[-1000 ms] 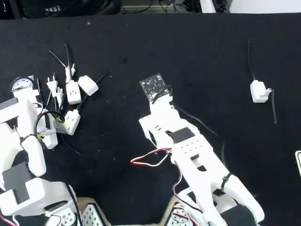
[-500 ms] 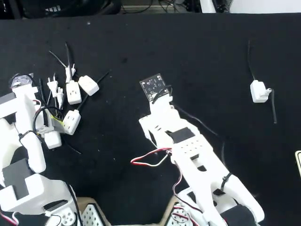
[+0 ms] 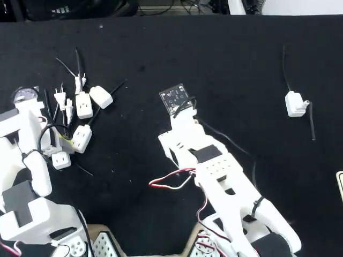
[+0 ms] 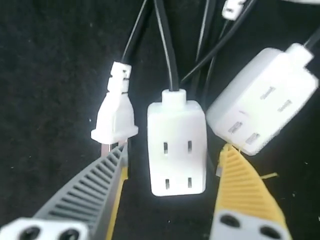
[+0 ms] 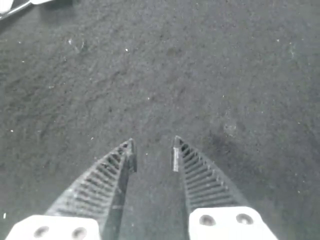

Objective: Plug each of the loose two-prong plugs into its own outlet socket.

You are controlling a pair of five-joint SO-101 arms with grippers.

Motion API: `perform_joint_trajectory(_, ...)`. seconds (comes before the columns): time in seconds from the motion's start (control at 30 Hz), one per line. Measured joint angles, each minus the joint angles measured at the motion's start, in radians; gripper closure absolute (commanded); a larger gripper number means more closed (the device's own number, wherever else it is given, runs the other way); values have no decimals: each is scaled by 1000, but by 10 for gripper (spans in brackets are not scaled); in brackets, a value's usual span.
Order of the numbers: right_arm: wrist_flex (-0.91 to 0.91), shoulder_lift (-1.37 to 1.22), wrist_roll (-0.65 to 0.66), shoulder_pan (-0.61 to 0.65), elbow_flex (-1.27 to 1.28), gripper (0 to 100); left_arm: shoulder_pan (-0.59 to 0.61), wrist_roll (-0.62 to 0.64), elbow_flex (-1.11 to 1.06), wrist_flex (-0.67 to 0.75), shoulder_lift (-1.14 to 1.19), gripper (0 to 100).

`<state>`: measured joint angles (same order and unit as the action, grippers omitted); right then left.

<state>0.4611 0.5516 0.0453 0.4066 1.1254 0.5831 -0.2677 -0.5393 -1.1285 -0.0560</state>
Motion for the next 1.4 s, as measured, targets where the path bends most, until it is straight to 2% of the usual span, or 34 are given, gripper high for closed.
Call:
perform_joint_trajectory(0.2, 0, 0, 0, 0, 0, 892, -3, 0, -28, 25, 2, 741)
perform_joint_trajectory(0.37, 0, 0, 0, 0, 0, 892, -3, 0, -28, 25, 2, 964)
perform_joint_trajectory(0.4, 0, 0, 0, 0, 0, 892, -5, 0, -28, 25, 2, 976)
perform_joint_trajectory(0.47, 0, 0, 0, 0, 0, 892, -18, 0, -28, 25, 2, 940)
perform_joint_trajectory(0.6, 0, 0, 0, 0, 0, 892, -66, 0, -25, 14, 0, 956)
perform_joint_trajectory(0.73, 0, 0, 0, 0, 0, 892, -101, 0, 49, -110, -9, 957)
perform_joint_trajectory(0.93, 0, 0, 0, 0, 0, 893, -114, 0, 275, -310, -115, 957)
perform_joint_trajectory(1.1, 0, 0, 0, -20, 0, 894, -118, 60, 347, -345, -129, 957)
perform_joint_trajectory(1.23, 0, 0, -72, -166, 0, 895, -226, 149, 325, -350, -129, 957)
perform_joint_trajectory(1.4, 0, 0, -229, -328, 0, 895, -493, 118, 203, -298, -129, 955)
